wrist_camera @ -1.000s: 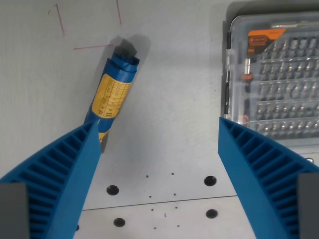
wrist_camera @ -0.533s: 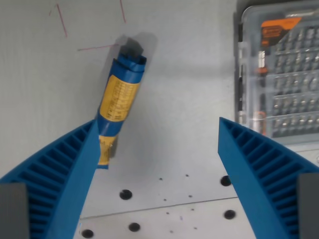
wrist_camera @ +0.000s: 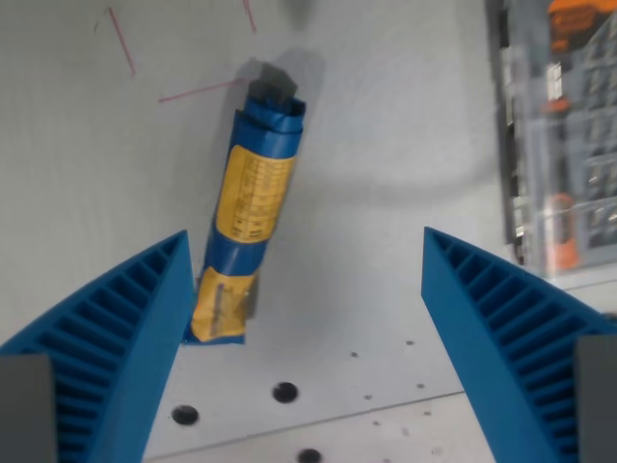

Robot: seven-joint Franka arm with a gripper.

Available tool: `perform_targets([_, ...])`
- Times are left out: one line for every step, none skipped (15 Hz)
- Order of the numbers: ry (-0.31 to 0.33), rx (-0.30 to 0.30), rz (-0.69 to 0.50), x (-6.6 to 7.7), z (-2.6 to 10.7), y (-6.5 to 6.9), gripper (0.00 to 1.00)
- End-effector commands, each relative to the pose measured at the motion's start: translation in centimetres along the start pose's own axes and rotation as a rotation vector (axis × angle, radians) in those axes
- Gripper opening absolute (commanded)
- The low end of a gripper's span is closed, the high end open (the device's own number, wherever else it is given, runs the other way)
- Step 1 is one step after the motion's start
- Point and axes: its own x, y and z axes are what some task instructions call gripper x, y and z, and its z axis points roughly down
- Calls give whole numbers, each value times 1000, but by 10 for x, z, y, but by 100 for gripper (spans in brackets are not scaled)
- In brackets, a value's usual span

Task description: Move above the blue bag

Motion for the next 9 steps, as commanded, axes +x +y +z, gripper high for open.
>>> perform_targets([93,18,183,-7,11,-6,100])
perform_targets([94,18,198,-8,15,-8,100])
perform_targets([92,18,214,-9,19,-10,100])
perform_targets([92,19,228,-11,24,-12,100])
perform_targets([96,21,242,-13,28,-14,100])
perform_targets([95,22,253,-14,32,-15,100])
perform_targets([96,23,261,-16,36,-17,100])
perform_targets([97,23,268,-17,39,-19,100])
perform_targets([95,23,278,-19,43,-20,100])
